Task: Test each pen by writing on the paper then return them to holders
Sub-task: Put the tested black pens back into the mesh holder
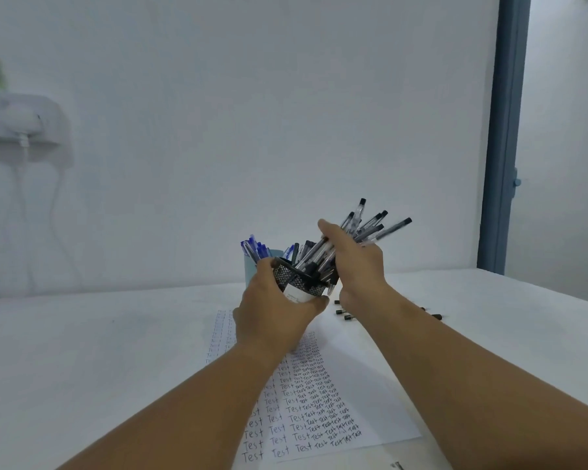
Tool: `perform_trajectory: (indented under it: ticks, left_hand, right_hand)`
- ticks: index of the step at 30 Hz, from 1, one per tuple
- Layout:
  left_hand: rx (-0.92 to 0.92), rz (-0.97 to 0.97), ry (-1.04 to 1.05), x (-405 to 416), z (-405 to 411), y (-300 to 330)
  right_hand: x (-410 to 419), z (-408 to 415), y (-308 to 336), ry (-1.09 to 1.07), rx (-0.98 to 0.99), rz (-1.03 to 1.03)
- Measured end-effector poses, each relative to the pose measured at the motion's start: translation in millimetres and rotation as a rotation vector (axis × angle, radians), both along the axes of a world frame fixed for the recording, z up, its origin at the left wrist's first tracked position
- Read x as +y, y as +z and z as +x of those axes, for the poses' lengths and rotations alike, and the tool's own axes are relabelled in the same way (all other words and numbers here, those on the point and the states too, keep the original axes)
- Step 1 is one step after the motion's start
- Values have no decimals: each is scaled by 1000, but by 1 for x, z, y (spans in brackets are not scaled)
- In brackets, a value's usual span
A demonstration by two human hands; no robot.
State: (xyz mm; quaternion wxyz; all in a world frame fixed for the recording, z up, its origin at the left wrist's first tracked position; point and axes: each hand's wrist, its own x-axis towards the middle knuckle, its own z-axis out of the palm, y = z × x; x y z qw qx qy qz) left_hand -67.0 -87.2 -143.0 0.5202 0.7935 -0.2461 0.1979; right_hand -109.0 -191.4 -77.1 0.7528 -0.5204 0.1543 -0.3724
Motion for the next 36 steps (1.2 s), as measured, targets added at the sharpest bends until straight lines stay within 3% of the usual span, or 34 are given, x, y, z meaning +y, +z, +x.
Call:
perform_trajectory:
  ticks: [5, 10, 13, 21, 30, 36]
  left_hand:
    - [-1, 10, -12, -3, -1, 0]
    - [-37, 26, -27, -5, -6, 0]
    - [-68, 28, -39, -8, -8, 0]
    - [-8, -66, -52, -5, -1, -1]
    - [-42, -38, -90, -8, -6, -1]
    - [-50, -27, -82, -7, -6, -2]
  right_hand:
    - [-3, -1, 4, -37, -86, 8]
    - [-13, 2, 6, -177, -154, 173]
    - [-17, 6, 3, -240, -173, 121]
    - [-11, 6, -8, -5, 27, -65]
    - [-17, -10, 2, -22, -176, 127]
    - [-25, -10, 1, -150, -285, 208]
